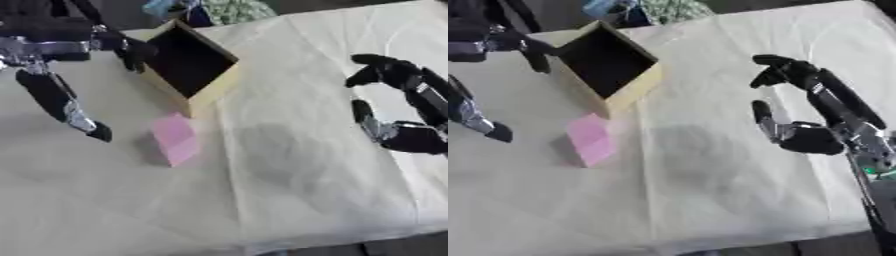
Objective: Pick up objects on the table and place them in the box.
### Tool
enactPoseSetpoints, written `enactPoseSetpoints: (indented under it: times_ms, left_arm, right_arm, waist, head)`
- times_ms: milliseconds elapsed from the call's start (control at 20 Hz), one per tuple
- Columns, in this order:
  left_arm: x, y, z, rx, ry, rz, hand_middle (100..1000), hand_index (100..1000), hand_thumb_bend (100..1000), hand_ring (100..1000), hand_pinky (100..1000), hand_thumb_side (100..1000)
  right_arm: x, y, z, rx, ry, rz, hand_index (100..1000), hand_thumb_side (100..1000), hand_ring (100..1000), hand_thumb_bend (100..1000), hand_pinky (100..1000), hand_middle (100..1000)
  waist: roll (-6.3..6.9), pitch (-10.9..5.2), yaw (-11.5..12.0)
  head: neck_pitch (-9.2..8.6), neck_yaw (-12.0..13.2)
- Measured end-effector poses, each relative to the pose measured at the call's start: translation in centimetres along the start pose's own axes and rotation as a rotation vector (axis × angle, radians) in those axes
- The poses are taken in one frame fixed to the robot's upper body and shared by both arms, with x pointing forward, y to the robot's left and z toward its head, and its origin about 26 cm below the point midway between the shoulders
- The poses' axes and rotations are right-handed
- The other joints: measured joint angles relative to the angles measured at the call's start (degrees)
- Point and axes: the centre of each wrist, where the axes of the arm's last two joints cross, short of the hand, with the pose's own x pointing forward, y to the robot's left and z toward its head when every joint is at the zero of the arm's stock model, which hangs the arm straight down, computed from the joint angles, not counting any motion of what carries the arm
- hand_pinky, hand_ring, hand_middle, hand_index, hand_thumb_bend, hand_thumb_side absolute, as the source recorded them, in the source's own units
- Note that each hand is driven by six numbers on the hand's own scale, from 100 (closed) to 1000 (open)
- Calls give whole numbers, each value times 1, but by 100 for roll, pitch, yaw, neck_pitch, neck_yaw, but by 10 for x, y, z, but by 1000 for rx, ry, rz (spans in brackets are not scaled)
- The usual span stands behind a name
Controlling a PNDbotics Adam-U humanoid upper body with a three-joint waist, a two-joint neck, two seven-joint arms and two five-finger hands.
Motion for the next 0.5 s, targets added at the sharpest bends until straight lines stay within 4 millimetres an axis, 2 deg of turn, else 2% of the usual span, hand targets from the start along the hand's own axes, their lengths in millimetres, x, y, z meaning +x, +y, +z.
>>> enactPoseSetpoints:
  times_ms: [50,500]
  left_arm:
    - [-1,-1,0,0,1,-3,710,1000,731,746,814,217]
    - [2,-1,-13,9,-31,-48,741,1000,729,797,843,121]
  right_arm:
    - [0,0,0,0,0,0,937,339,756,100,778,648]
    - [0,0,0,-1,0,0,938,336,757,100,778,648]
  waist:
    - [1,0,0]
    - [20,-3,-16]
  head:
    - [0,0]
    - [0,-2]
